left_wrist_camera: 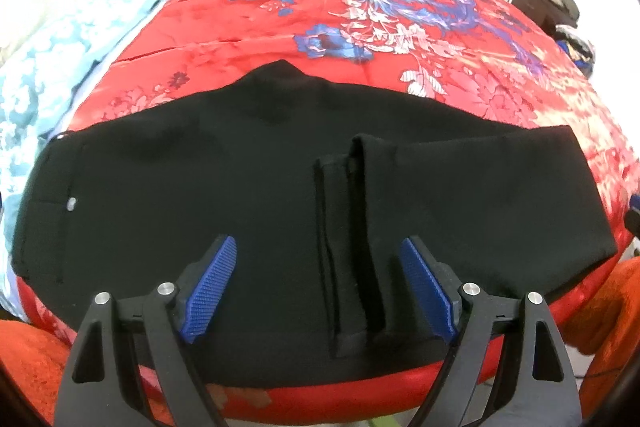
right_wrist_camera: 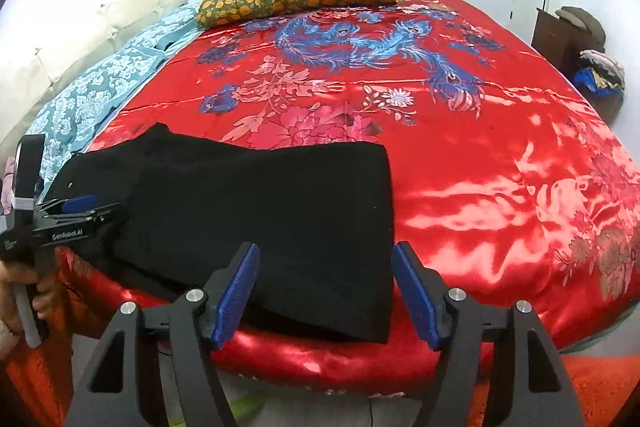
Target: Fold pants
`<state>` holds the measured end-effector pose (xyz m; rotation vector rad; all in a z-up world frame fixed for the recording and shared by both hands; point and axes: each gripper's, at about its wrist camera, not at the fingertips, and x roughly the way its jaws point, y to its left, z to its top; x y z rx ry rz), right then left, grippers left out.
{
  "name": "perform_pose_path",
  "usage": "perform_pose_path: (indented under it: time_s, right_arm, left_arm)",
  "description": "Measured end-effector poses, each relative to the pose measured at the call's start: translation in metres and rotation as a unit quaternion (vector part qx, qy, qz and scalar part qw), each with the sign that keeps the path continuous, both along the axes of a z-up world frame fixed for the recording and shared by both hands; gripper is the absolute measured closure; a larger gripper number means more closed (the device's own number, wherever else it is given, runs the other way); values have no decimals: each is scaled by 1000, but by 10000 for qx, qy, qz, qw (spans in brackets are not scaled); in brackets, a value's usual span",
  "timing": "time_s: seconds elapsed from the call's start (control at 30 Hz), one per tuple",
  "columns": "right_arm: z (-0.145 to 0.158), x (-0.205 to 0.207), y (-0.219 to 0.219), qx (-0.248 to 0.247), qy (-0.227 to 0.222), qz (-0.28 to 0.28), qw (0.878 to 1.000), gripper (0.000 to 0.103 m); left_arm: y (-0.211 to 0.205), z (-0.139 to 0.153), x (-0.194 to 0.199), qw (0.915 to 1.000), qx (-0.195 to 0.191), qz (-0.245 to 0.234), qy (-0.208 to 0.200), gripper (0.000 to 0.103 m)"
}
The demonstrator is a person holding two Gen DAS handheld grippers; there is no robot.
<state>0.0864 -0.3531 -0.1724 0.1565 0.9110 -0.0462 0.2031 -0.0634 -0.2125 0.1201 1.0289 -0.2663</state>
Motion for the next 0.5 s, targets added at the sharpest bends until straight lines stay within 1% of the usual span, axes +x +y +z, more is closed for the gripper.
perform_pose_path:
  time_s: [0.27, 0.3, 0.33, 0.4, 0.5]
  right_arm:
    - [-9, 17, 23, -238, 102, 195, 9995, 34]
    - [-11, 18, 26, -284, 135, 235, 9992, 32]
    - [-14, 20, 29, -332, 173, 267, 9989, 29]
    - [-18, 23, 33, -419, 259, 319, 9983, 26]
    - [-29, 27, 40, -535, 440, 409, 9968, 25]
  left_arm:
    - [14, 1, 0, 9999, 4, 101, -41, 17]
    - [19, 1, 2, 9999, -9, 162, -30, 16]
    - [23, 0, 4, 9997, -14, 225, -1, 12]
    - [32, -6, 8, 9992, -52, 376, 120, 10]
    - [46, -23, 19, 9966, -111, 634, 516, 10]
